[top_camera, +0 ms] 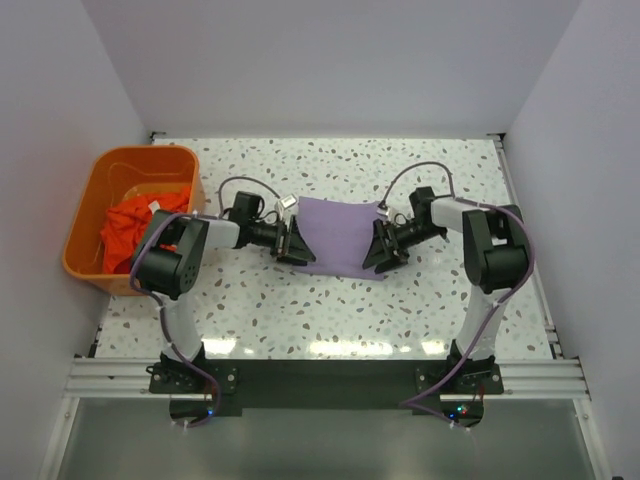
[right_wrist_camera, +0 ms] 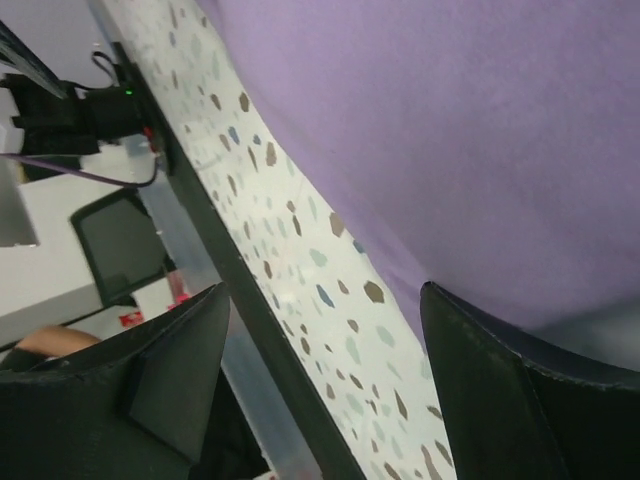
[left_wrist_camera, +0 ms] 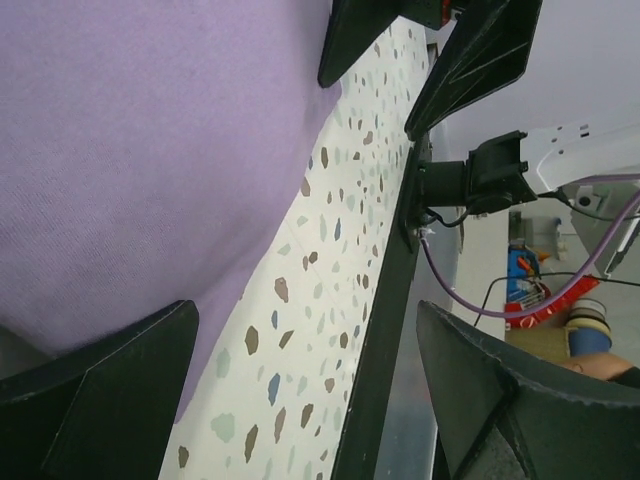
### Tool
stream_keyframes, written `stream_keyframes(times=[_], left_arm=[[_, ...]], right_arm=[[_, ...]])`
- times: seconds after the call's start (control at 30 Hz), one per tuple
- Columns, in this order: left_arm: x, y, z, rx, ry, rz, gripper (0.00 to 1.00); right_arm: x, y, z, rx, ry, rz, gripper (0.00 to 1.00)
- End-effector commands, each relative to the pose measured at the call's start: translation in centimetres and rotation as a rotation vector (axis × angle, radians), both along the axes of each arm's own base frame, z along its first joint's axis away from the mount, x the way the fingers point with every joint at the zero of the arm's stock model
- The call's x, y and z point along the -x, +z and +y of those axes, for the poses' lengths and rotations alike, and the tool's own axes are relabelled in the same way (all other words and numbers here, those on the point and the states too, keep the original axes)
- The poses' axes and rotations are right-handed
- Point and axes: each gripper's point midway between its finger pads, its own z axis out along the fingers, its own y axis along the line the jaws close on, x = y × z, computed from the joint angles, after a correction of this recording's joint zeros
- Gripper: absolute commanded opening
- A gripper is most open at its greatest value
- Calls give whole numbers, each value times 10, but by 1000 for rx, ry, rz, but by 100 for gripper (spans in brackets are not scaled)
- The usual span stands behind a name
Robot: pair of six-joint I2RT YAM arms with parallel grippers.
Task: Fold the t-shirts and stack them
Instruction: Fold the tshirt
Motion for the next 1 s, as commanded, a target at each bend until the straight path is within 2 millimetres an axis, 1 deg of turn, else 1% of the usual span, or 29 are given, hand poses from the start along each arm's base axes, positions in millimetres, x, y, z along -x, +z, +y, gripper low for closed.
stream_keyframes(times=[0.0, 0.03, 0.07, 0.1, 0.17, 0.2, 0.23, 0.27, 0.3, 0.33, 0.37, 0.4, 0.43, 0.47, 0.5, 0.53, 0.57, 0.6, 0.63, 0.67, 0.7, 0.73, 0.77, 0.8, 0.87, 0.9, 0.93, 0.97], left_arm=[[-19, 28, 7, -48, 27, -122, 95], [-35, 50, 3, -31, 28, -194, 95], [-44, 60, 1, -25, 33, -227, 95], [-54, 68, -1, -23, 44, -258, 95], [-82, 89, -10, 9, 74, -326, 93], [-92, 92, -12, 16, 91, -343, 93], [-108, 97, -17, 34, 115, -363, 91], [-117, 97, -20, 37, 130, -373, 90], [-125, 97, -23, 47, 148, -351, 88], [-141, 91, -27, 58, 157, -360, 84], [-149, 89, -29, 64, 167, -357, 82], [-159, 80, -32, 71, 185, -314, 81], [-165, 80, -35, 89, 191, -329, 78], [-170, 75, -36, 89, 202, -318, 76], [-173, 61, -38, 81, 206, -285, 72], [-177, 60, -40, 80, 209, -288, 69], [-178, 55, -41, 76, 209, -283, 68], [-180, 43, -40, 62, 213, -275, 67], [-180, 35, -39, 49, 216, -267, 65], [-181, 29, -37, 37, 217, -263, 65], [-182, 14, -35, 10, 220, -267, 64], [-182, 4, -31, -13, 233, -248, 62], [-188, -2, -21, -31, 267, -241, 61], [-186, -15, -15, -44, 287, -206, 60], [-196, -23, 1, -60, 345, -189, 57], [-195, -31, 6, -67, 364, -159, 54], [-198, -33, 12, -74, 383, -154, 53], [-200, -31, 15, -79, 389, -166, 52]], right_arm=[[-20, 32, -18, 86, 49, -217, 80], [-35, 47, -14, 73, 27, -266, 80], [-47, 57, -11, 65, 5, -302, 80], [-71, 71, -5, 47, -54, -358, 79], [-96, 81, 1, 31, -106, -408, 76], [-119, 94, 4, 21, -169, -445, 76], [-131, 90, 5, 26, -190, -452, 74], [-142, 90, 5, 28, -210, -468, 73], [-160, 95, 6, 33, -239, -506, 71], [-170, 81, 6, 48, -251, -482, 67], [-176, 75, 7, 52, -260, -470, 64], [-188, 76, 8, 47, -281, -480, 62], [-194, 60, 8, 58, -287, -455, 58], [-201, 58, 9, 53, -298, -464, 56], [-204, 53, 9, 53, -307, -450, 53], [-206, 47, 9, 59, -311, -438, 48], [-205, 32, 10, 62, -309, -407, 46], [-206, 26, 10, 65, -316, -391, 44], [-207, 18, 9, 73, -321, -378, 40], [-209, 9, 7, 88, -327, -366, 40], [-212, 5, 3, 104, -337, -373, 39], [-214, 3, 0, 115, -346, -379, 39], [-218, -1, -5, 135, -363, -383, 38], [-223, -5, -13, 155, -376, -390, 38], [-228, -11, -24, 192, -398, -393, 35], [-233, -15, -33, 213, -407, -398, 34], [-236, -16, -36, 227, -412, -403, 34], [-240, -16, -39, 249, -412, -424, 34]])
